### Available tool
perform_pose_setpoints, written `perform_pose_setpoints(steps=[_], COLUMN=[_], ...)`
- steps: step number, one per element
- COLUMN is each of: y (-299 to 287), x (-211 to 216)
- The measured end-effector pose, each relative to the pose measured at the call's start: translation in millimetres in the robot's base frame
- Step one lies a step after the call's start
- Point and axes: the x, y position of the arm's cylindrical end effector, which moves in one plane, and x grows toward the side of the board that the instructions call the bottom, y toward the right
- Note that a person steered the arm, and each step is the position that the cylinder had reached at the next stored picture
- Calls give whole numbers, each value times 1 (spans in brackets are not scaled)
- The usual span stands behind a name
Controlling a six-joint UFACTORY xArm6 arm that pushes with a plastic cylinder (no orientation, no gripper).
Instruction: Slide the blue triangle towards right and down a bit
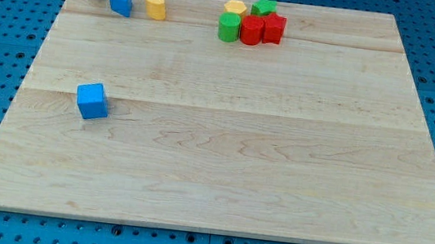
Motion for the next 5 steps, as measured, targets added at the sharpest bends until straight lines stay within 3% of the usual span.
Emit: perform_pose_setpoints(steps=[1, 2, 3, 4, 5], y=[23, 31, 24, -22, 12], x=[33, 95, 103, 69, 48])
